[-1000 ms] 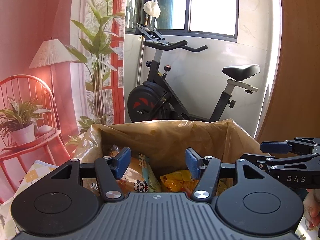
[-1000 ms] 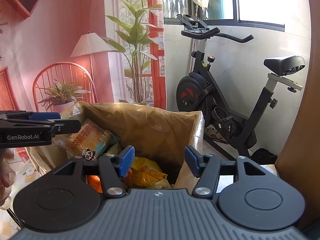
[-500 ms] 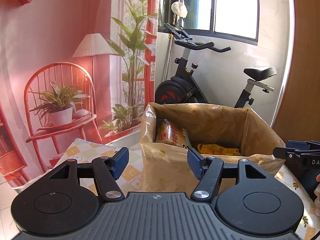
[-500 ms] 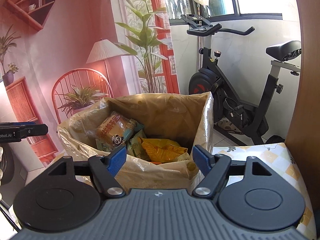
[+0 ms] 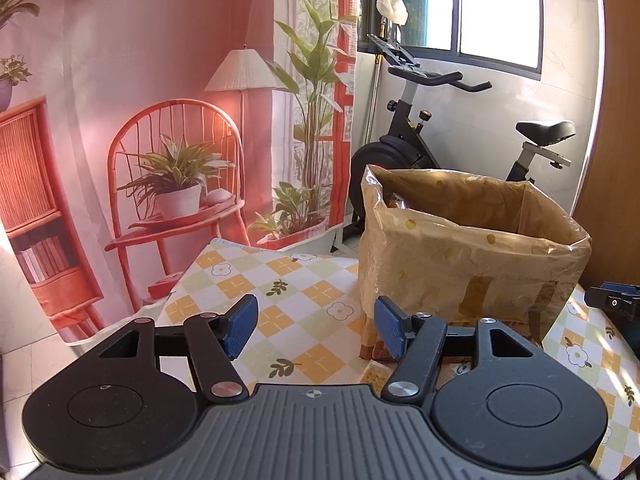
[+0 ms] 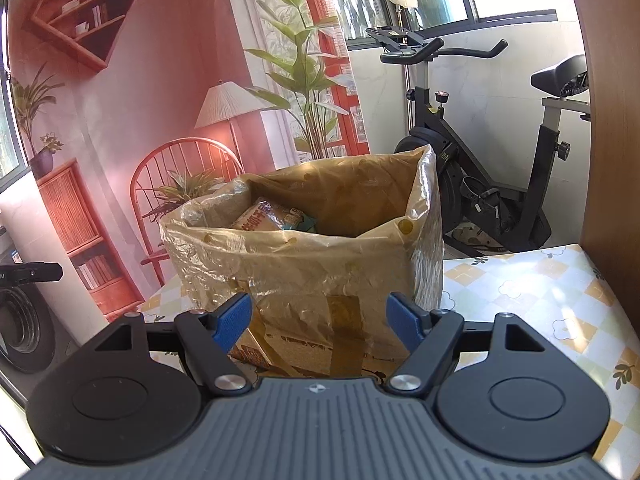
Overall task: Organize snacks
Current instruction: 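Raise both open grippers away from the box and move down to the table, then grasp the green wrapped cake with the left gripper while the right grasps the orange-labelled bar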
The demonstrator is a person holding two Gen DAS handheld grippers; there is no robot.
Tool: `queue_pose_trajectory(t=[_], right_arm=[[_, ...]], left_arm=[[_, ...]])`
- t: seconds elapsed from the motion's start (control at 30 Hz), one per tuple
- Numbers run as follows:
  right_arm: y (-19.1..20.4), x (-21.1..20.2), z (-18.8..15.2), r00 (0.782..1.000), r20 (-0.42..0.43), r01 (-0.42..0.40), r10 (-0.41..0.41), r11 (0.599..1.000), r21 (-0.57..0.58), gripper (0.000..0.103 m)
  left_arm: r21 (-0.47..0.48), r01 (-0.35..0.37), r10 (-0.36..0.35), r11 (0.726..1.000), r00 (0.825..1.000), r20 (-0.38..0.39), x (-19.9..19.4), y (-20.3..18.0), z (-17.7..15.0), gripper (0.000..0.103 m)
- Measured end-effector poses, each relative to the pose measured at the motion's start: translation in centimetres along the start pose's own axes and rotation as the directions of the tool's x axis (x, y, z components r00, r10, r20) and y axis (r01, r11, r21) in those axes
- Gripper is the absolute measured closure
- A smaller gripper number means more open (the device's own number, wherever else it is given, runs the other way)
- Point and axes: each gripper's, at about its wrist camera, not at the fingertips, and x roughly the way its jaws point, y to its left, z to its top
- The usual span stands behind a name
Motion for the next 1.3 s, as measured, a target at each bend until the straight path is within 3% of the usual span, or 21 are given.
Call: queue_pose_trajectory(t=[0.13,0.33,0.57,0.8,1.03,1.17,1.3], right_arm=[[0.4,1.8,-3.4,0.998,-0.062,0.002,-0.003,1.000,-0.014,0.026],[1.5,5.5,-8.1,0.984,-0.180,-0.040,0.020,0.993,-0.109,0.026],[3.2,9.9,-10.8,0.945,-0.328,-0.150,0.008,0.900,-0.410,0.024],[3.1,12.6,-11.4,0.909,-0.412,-0.233,0.068,0.901,-0.366,0.021],[1.7,10.5,-12.1,0.910,-0.409,-0.202,0.071,0.936,-0.288,0.047],[-0.2,7.7,-12.7,0.917,-0.395,-0.164,0.061,0.958,-0.235,0.051],[-2.0,5.4,-13.0,0.930,-0.367,-0.069,0.007,0.985,-0.155,0.051]], left_arm=[[0.012,0.001,0.000,1.000,0.998,-0.061,1.1,0.2,-2.8,0.037],[0.048,0.079,-0.074,0.996,0.992,-0.100,4.5,-0.9,-6.0,0.037],[0.080,0.167,-0.159,0.983,0.982,-0.101,8.2,-3.9,-7.8,0.038],[0.072,0.230,-0.220,0.971,0.968,-0.124,9.9,-5.6,-8.5,0.040],[0.093,0.293,-0.277,0.952,0.949,-0.152,10.9,-7.0,-9.2,0.040],[0.101,0.329,-0.310,0.939,0.936,-0.168,11.8,-7.8,-9.8,0.040],[0.118,0.334,-0.308,0.935,0.931,-0.195,13.0,-8.8,-10.6,0.041]])
